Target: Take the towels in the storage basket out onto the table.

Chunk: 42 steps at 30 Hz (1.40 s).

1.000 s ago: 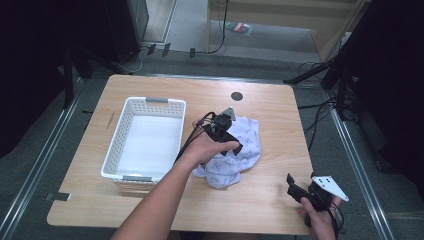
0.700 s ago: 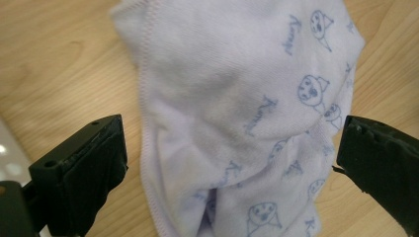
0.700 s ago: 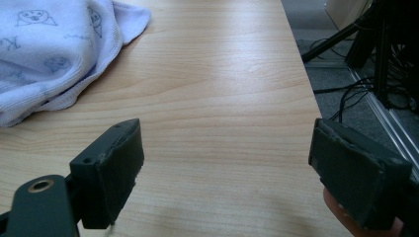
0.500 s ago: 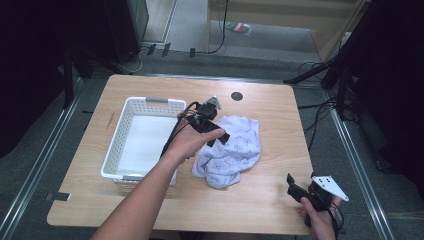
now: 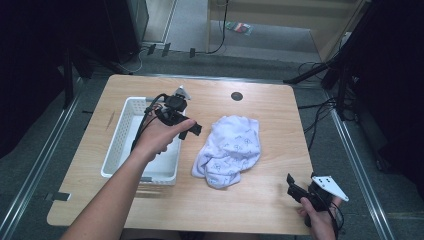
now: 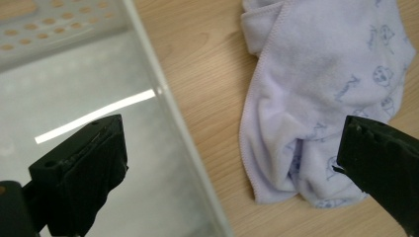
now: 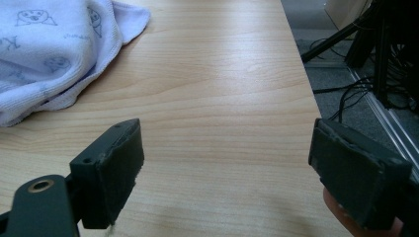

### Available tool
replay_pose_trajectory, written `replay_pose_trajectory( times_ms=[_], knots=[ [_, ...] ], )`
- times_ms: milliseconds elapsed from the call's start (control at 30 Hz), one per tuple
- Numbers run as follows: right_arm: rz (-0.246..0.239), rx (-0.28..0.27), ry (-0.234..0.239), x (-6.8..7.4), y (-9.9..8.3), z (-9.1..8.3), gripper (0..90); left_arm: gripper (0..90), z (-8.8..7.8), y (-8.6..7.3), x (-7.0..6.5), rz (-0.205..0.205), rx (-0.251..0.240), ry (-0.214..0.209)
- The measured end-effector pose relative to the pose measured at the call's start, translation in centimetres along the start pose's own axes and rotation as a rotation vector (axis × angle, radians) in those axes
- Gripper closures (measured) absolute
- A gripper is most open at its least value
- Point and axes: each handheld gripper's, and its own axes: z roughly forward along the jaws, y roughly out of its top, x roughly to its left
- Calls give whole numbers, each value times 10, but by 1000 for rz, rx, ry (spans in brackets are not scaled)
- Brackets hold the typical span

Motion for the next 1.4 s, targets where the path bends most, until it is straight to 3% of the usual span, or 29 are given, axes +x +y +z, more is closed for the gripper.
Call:
replay_pose_trajectory(
  times_ms=[67,233,300,333,400,433,500,600,1000,1033,1267,1300,1367,1400],
  knots=[
    [1,1,1,0,0,0,139,0,-1,-1,3,-3,-1,0],
    [7,-1,3,-1,0,0,139,0,-8,-17,33,-48,-12,10],
    [6,-1,2,-1,0,0,139,0,-9,-19,37,-53,-13,11],
    [7,0,2,-1,0,0,139,0,-10,-27,49,-76,-17,21],
    [10,0,2,-1,0,-1,139,0,-11,-30,55,-84,-14,22],
    [7,-1,2,-1,0,0,139,0,-15,-37,66,-95,-15,29],
    [7,-1,2,-1,0,0,139,0,-17,-40,71,-105,-22,34],
    [9,1,1,-1,0,0,139,0,-27,-53,91,-137,-39,43],
    [13,6,-7,-1,0,0,139,0,-58,-89,133,-174,-111,61],
    [12,8,-6,-1,0,0,138,0,-63,-98,140,-178,-131,82],
    [-3,15,2,0,1,2,137,0,-70,-130,168,-229,-173,89],
    [-1,15,4,-1,1,2,137,0,-71,-143,176,-253,-205,76],
    [-4,14,6,-1,1,2,137,0,-71,-150,179,-274,-220,62],
    [-2,13,4,-1,1,2,137,0,-70,-164,185,-289,-250,59]
  ],
)
